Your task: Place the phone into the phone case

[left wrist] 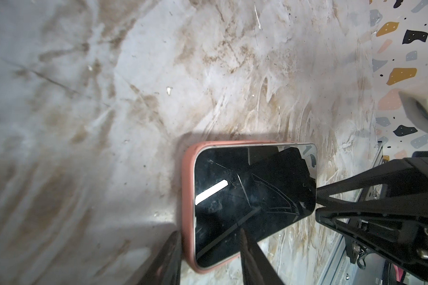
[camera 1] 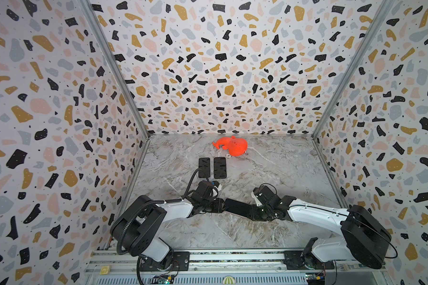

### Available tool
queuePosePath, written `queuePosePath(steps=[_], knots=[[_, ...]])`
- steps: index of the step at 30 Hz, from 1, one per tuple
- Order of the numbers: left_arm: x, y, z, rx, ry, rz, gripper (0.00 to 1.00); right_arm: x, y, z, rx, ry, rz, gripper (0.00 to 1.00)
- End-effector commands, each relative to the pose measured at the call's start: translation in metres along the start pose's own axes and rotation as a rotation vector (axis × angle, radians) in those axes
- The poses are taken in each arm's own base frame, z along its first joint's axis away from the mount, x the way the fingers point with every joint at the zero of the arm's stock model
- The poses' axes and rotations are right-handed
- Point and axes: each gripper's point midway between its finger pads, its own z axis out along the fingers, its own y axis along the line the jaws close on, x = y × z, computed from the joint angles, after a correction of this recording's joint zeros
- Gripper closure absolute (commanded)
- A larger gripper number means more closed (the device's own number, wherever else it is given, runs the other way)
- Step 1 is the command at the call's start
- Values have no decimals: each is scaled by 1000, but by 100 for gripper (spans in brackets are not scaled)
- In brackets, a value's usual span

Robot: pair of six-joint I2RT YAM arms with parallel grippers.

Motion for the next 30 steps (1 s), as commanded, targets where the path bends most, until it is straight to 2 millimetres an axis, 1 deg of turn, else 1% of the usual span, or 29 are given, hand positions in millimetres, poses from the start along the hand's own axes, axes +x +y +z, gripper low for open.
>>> queuePosePath(steps=[1,5,15,25,28,29,30], knots=[[20,6,5,1,64,-25,59,-1,10,3,-42,10,-7,73],[21,5,6,9,64,-27,60,0,16,6,-57,20,-23,74],[23,0,8,27,69,-22,63,1,25,12,-61,36,-48,83],[23,-4,8,36,67,-12,62,2,33,23,-64,61,-70,84],[20,-1,6,3,68,5,60,2,31,19,-41,66,-81,84],[19,0,4,-7,66,7,58,1,30,15,-30,58,-90,84],[18,2,1,-19,61,6,55,0,28,8,-15,47,-104,83]])
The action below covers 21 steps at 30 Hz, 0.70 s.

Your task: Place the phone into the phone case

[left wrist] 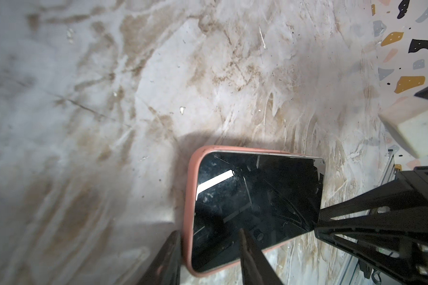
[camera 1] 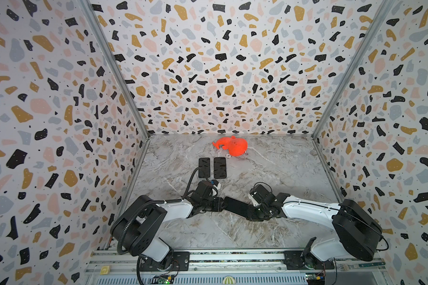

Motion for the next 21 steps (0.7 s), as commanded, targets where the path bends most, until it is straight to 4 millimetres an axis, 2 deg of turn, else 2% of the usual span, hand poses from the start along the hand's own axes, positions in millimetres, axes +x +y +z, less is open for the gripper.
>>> queuePosePath(steps=[1,5,10,15,18,21], knots=[[25,-1,-3,-5,98,-3,51,-9,18,-10,-32,-48,-101,82],[23,2,-13,-42,81,2,38,-22,11,-38,-12,-133,-139,78],[27,-3,-21,-28,69,-13,34,-54,5,-54,2,-211,-167,71],[34,-19,-20,17,71,-8,33,-77,6,-41,28,-219,-213,66],[35,-39,-17,93,70,-1,34,-78,3,-25,35,-185,-227,64],[38,-48,-14,113,69,13,34,-72,0,-12,26,-144,-228,63]])
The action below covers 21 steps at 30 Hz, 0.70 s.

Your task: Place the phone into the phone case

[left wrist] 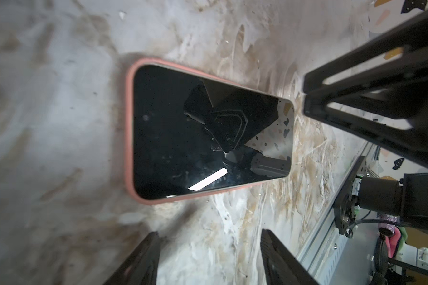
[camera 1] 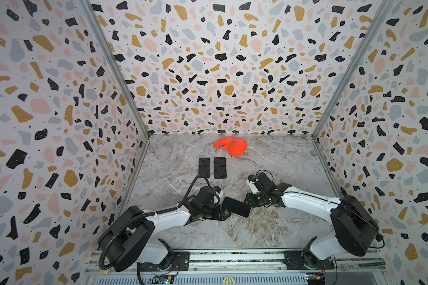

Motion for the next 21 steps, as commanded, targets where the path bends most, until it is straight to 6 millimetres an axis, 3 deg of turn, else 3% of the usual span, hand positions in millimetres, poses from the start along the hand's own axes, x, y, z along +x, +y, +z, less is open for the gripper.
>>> queuePosePath(steps=[1,8,13,21], knots=[[-3,-15,3,60,-20,9,34,-2,5,3,-27,1,-40,63],[-1,-7,20,40,15,7,38,15,5,8,-66,33,-28,62],[-13,-8,27,21,18,31,41,27,14,5,-122,45,-17,64],[-33,-14,42,6,34,68,54,50,30,6,-173,76,-13,67]])
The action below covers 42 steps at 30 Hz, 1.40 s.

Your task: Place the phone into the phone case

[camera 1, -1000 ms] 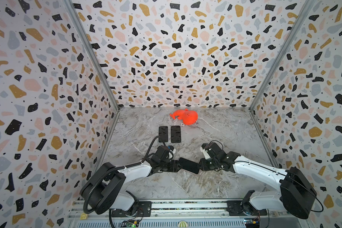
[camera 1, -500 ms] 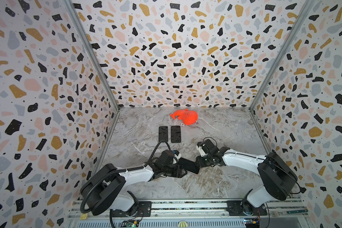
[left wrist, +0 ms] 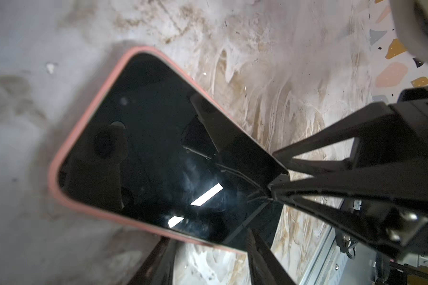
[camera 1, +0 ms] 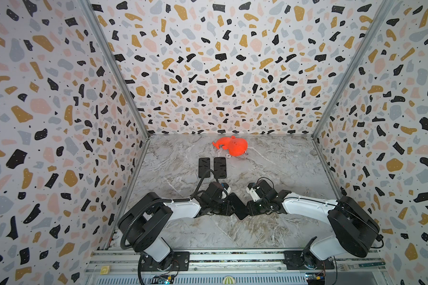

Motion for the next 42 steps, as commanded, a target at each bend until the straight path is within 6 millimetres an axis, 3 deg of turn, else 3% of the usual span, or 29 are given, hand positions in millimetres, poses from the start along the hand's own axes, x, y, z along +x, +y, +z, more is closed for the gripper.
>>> queuePosePath(steps=[1,7,16,21,38,42], knots=[[-7,-5,8,9,15,42,56,12,21,0,-78,26,-7,67],[-8,-4,12,-1,38,43,61,19,29,-2,-104,24,-5,68],[19,-7,-15,13,67,-44,57,18,30,-4,-111,10,-5,68],[30,-6,-15,34,88,-74,58,19,30,-3,-116,8,-6,67],[50,13,-3,10,132,-106,82,14,32,-2,-124,-7,2,67],[56,19,0,2,141,-111,84,13,32,-1,-123,-8,3,67]])
